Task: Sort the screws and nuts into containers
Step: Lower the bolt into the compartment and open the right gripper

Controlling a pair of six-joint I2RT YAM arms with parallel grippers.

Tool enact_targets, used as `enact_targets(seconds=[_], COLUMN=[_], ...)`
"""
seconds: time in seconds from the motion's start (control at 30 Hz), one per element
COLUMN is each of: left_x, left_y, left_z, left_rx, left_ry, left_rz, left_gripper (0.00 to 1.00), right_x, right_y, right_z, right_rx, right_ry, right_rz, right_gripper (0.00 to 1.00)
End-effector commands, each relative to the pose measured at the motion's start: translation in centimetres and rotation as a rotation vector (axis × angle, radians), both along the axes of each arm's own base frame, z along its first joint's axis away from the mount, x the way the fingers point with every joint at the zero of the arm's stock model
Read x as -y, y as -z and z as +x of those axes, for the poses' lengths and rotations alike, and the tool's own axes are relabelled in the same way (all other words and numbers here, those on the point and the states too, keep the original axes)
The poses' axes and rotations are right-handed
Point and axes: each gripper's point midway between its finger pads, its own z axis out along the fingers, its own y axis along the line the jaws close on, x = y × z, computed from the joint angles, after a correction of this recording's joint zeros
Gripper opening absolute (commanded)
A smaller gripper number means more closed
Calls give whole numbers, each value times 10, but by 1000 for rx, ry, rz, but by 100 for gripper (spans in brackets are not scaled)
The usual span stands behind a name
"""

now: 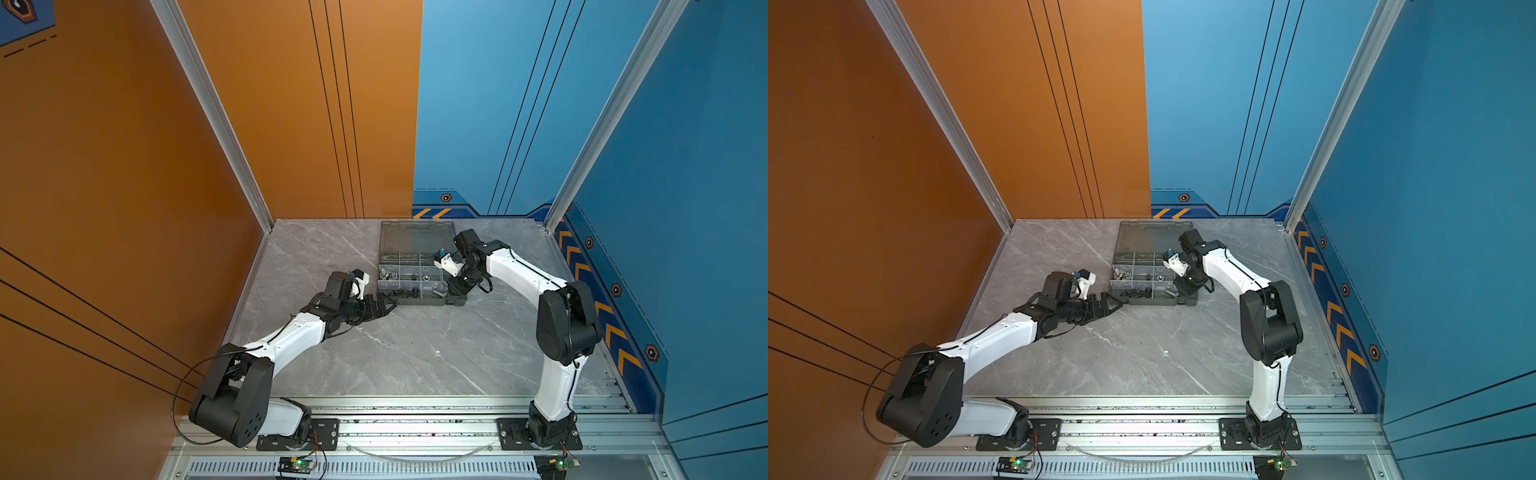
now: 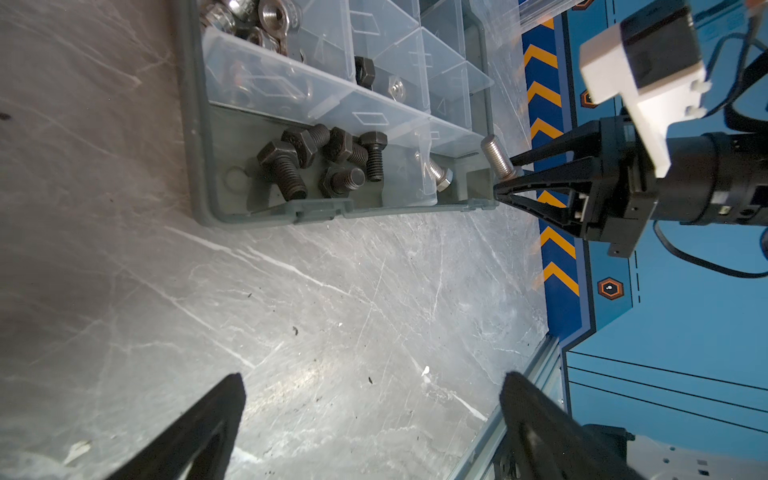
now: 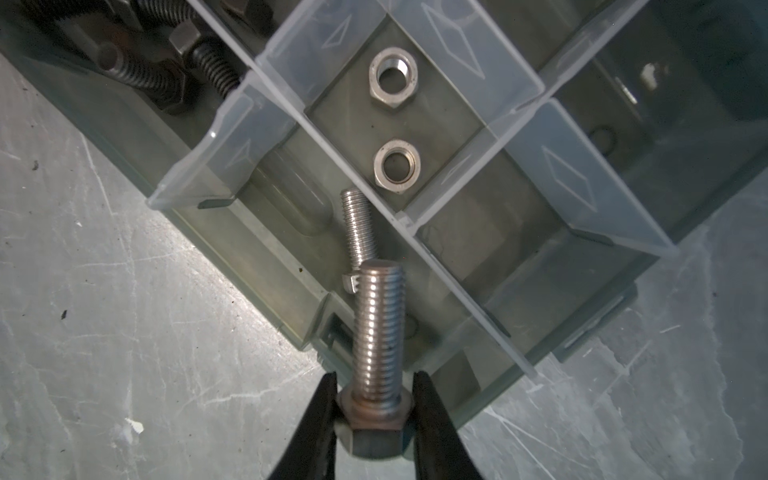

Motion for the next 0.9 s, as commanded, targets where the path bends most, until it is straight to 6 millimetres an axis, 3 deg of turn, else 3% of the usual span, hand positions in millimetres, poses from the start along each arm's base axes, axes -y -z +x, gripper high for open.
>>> enact_targets(seconds=[0.0,0.23,0.43,0.87], left_x=[4,5,5,5], left_y=[-5,-4,-5,-7], left_z=[0,-1,-1,0], left_rx=[4,2,5,10], left_ry=[14,15,15,13], left_rz=[-10,-8,-8,-5], left_gripper=[98,98,98,98], right_x=[0,0,4,4], right_y=[3,8,9,5], right_z=[5,7,12,14], right_rx=[8,5,15,26], right_ry=[8,19,40,47], right_rz=[-3,-11,-31,-26], right_gripper=[0,2,17,24])
